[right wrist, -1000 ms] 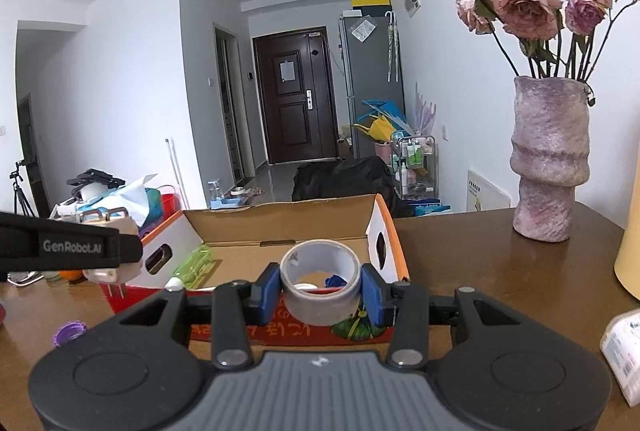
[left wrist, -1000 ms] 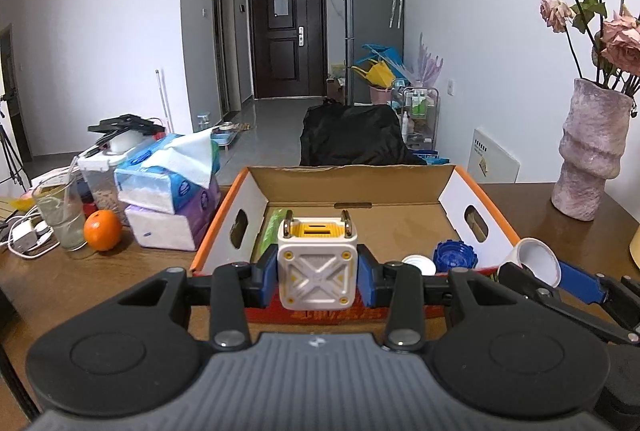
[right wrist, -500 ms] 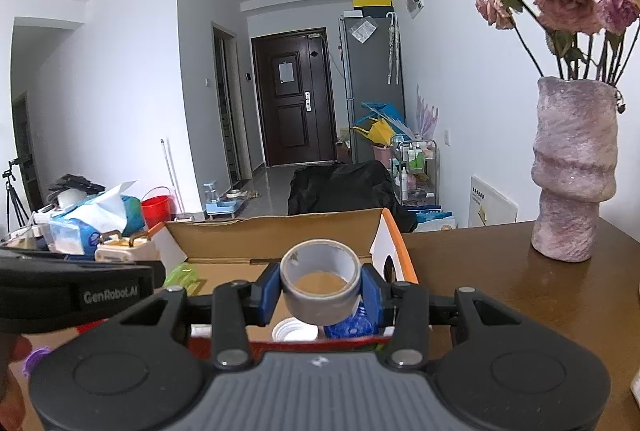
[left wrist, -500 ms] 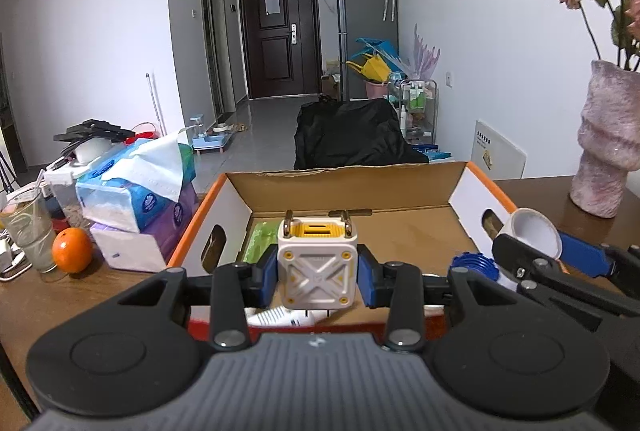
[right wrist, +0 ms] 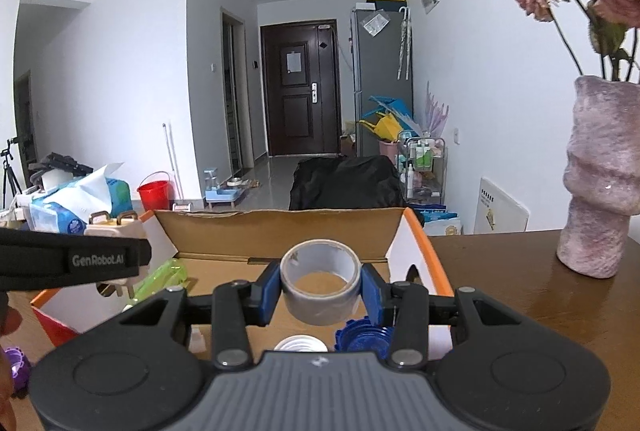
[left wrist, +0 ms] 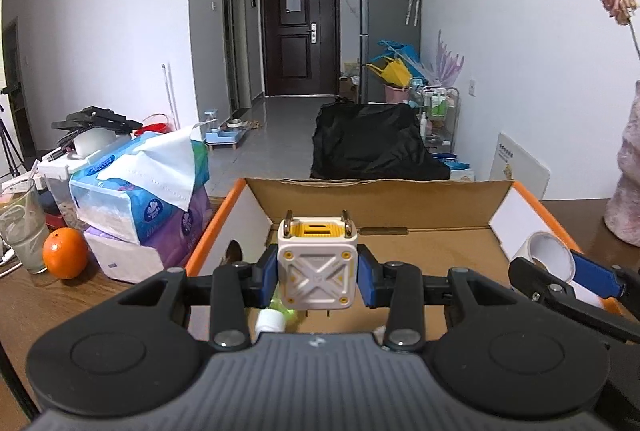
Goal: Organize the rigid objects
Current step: 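Open both tools to drop the plug adapter and tape roll into the box, then withdraw both tools from the box back over the table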
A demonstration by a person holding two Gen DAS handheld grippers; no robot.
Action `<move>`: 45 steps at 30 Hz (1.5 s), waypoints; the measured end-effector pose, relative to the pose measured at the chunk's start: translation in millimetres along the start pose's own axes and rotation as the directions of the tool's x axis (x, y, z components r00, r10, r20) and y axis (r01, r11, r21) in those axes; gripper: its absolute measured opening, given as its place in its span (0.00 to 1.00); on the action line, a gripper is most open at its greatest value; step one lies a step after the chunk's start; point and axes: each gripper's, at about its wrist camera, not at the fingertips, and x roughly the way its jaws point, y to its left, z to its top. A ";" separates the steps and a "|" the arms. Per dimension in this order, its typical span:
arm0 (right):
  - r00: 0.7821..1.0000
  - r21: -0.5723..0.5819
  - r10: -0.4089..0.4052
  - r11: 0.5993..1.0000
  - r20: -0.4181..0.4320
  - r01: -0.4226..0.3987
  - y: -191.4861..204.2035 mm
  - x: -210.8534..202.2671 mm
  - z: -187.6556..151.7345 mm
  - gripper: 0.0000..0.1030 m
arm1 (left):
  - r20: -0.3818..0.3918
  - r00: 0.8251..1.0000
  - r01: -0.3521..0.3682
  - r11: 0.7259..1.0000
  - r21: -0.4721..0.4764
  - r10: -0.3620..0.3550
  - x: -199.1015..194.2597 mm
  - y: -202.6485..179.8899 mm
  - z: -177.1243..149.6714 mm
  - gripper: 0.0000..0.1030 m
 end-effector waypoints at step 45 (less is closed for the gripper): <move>0.997 -0.042 -0.049 0.998 -0.059 0.047 -9.0 27.3 3.5 1.00 | 0.030 1.000 -0.005 0.999 -0.047 0.006 -2.5 24.1 6.2 1.00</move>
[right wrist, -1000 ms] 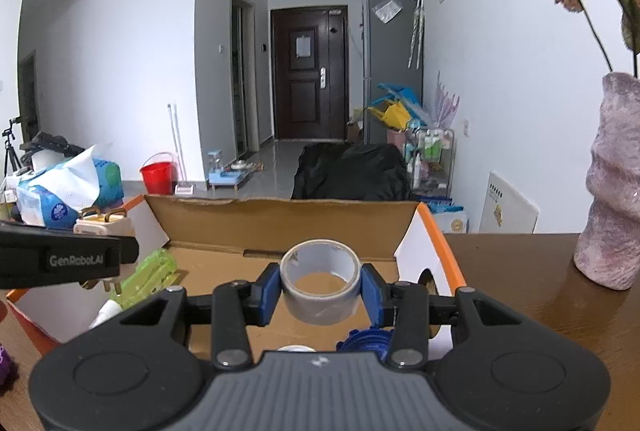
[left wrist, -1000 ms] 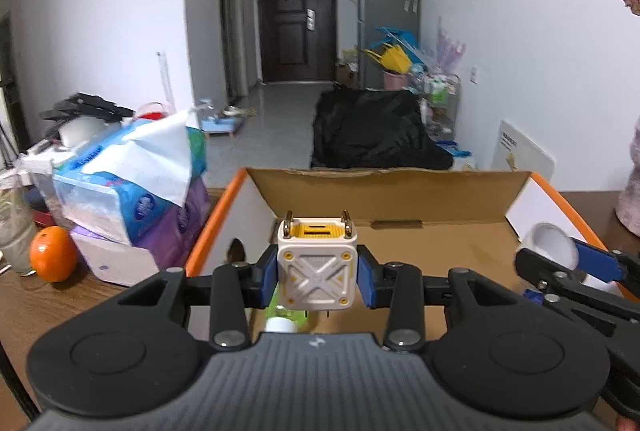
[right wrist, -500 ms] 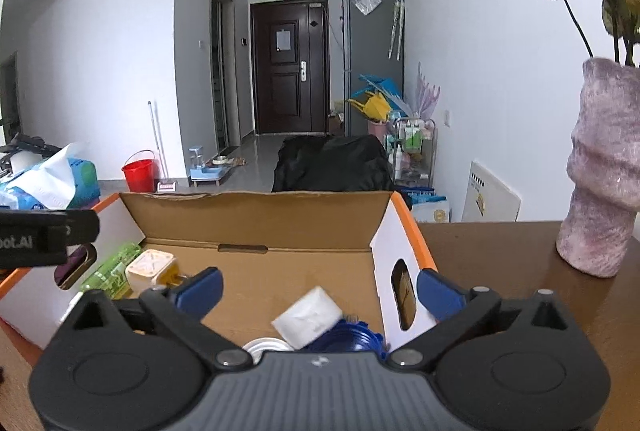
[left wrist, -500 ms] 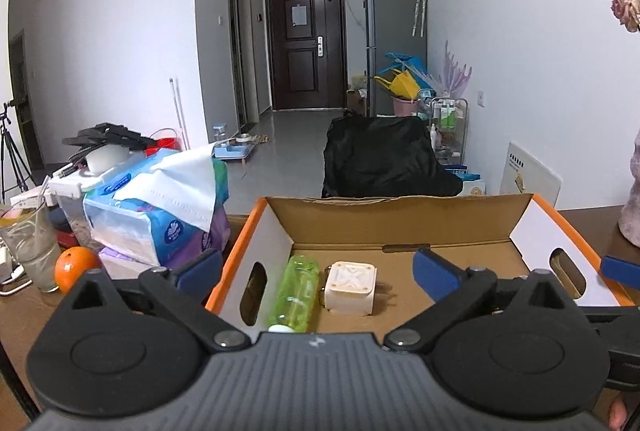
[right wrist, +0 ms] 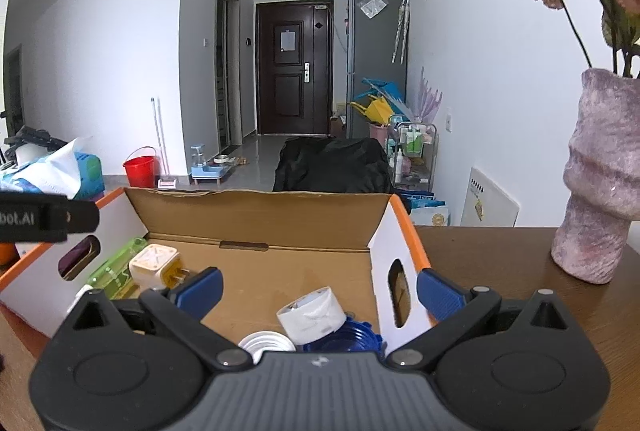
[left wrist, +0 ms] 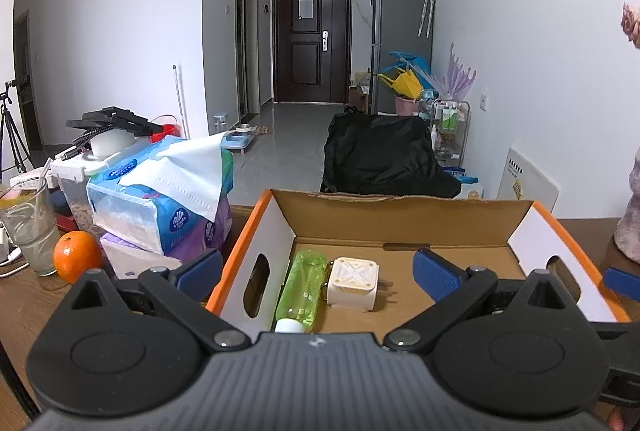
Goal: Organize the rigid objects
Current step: 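Withdraw both tools from the box back over the table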
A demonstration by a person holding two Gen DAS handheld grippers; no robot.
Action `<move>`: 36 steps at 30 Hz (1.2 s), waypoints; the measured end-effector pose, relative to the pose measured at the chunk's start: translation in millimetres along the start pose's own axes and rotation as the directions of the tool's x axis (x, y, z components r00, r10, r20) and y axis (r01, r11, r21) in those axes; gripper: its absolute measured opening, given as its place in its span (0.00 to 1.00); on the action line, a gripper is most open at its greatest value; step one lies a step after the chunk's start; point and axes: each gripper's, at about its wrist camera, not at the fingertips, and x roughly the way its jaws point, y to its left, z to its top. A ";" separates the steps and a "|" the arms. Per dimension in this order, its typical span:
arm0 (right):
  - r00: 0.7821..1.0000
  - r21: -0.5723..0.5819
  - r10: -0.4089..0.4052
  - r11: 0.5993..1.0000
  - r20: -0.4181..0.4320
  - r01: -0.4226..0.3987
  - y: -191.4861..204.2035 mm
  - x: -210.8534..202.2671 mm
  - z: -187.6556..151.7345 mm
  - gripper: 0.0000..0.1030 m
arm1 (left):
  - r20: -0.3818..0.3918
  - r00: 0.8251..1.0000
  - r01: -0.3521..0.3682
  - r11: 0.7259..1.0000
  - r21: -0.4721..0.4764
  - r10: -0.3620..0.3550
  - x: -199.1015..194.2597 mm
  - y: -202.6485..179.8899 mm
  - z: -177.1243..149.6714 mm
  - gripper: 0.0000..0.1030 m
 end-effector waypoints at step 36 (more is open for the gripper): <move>0.999 0.027 -0.018 0.999 0.044 0.017 -21.8 -144.9 -31.8 1.00 | 0.016 0.999 0.034 0.999 -0.007 -0.034 -127.2 21.5 -13.8 1.00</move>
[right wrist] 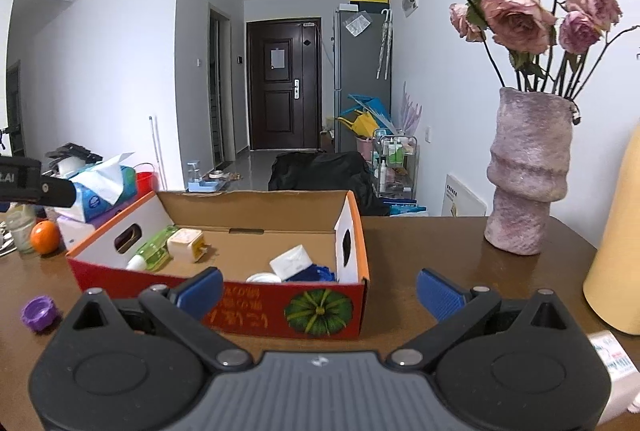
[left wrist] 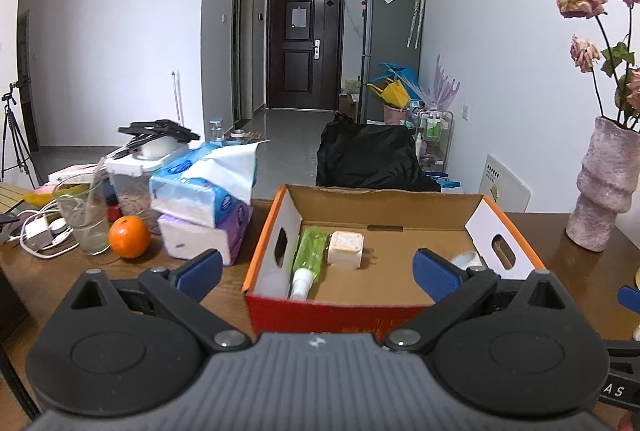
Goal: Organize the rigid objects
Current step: 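Withdraw both tools from the box back over the table, then move the left tool to the red lint brush while the right tool approaches the cotton-swab box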
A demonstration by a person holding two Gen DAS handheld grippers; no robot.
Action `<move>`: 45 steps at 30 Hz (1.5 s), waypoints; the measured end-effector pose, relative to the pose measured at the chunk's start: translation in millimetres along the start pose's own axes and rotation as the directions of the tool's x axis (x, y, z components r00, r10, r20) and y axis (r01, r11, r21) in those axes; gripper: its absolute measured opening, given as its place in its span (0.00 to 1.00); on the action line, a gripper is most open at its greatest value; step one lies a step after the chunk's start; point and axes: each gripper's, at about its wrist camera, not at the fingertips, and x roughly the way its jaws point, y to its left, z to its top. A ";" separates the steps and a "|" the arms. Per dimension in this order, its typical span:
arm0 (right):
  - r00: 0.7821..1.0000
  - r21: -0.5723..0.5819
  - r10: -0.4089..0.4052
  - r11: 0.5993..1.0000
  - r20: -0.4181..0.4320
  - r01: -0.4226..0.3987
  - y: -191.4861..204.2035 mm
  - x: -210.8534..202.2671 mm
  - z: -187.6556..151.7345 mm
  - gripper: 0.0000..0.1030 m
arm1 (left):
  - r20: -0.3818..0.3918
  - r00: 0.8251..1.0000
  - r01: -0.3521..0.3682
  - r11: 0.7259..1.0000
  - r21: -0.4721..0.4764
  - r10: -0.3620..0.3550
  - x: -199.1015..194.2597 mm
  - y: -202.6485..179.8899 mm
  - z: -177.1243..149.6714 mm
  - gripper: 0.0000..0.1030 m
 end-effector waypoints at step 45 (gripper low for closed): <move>1.000 -0.047 -0.001 0.999 0.013 0.002 -13.7 -208.2 -90.6 1.00 | -0.009 0.999 -0.045 0.999 -0.014 0.045 -202.6 43.4 -127.3 1.00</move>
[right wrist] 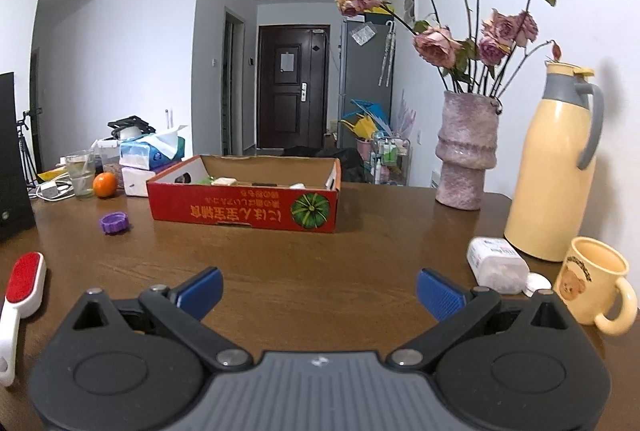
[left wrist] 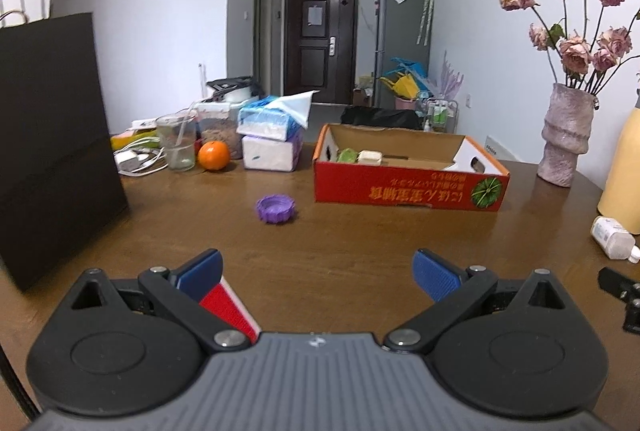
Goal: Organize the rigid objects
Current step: 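Move the left tool to the red lint brush while the right tool approaches the cotton-swab box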
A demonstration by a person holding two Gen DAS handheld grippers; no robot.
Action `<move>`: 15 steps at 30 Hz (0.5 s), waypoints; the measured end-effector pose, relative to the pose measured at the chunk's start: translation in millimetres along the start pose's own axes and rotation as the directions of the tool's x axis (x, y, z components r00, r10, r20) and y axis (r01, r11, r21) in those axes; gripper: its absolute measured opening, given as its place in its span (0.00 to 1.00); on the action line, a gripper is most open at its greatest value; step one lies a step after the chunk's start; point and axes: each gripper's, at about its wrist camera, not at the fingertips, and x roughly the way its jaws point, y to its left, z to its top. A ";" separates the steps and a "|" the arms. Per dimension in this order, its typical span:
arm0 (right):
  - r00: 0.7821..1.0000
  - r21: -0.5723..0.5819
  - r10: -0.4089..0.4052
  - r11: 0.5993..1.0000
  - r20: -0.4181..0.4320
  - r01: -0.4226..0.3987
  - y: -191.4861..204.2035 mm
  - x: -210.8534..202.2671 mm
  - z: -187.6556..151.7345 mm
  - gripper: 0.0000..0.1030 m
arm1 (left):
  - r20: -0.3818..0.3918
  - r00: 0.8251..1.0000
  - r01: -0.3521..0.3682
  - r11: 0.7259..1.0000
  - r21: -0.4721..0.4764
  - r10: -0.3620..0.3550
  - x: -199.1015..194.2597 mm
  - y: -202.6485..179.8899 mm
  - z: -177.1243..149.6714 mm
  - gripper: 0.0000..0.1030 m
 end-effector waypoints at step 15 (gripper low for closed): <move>0.998 0.043 -0.052 0.998 -0.036 0.053 -16.9 -6.7 -19.9 1.00 | -0.064 0.996 -0.068 0.997 -0.041 0.065 -10.0 30.7 -30.4 1.00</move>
